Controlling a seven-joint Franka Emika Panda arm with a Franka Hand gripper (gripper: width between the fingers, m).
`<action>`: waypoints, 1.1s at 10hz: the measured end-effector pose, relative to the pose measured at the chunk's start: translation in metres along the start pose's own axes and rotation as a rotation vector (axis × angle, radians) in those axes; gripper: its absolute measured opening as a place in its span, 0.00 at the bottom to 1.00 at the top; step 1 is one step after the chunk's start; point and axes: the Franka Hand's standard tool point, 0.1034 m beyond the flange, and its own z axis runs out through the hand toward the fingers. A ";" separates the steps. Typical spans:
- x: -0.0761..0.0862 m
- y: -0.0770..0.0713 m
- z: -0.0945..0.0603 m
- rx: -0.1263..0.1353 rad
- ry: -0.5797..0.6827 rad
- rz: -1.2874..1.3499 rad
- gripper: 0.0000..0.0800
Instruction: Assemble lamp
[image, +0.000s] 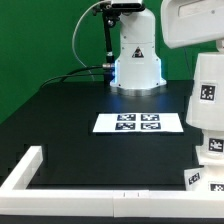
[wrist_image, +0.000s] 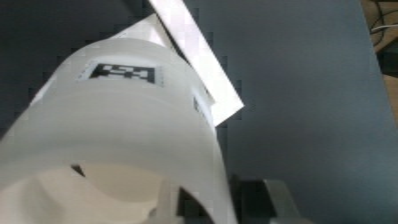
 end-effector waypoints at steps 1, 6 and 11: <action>0.001 0.000 0.000 0.002 0.000 0.005 0.15; 0.003 0.004 -0.009 0.006 -0.008 -0.015 0.76; 0.002 0.033 -0.044 0.014 -0.041 -0.044 0.87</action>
Offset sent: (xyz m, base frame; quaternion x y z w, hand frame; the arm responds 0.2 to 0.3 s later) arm 0.0000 0.0000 0.0000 0.0000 0.0000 0.0000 1.0000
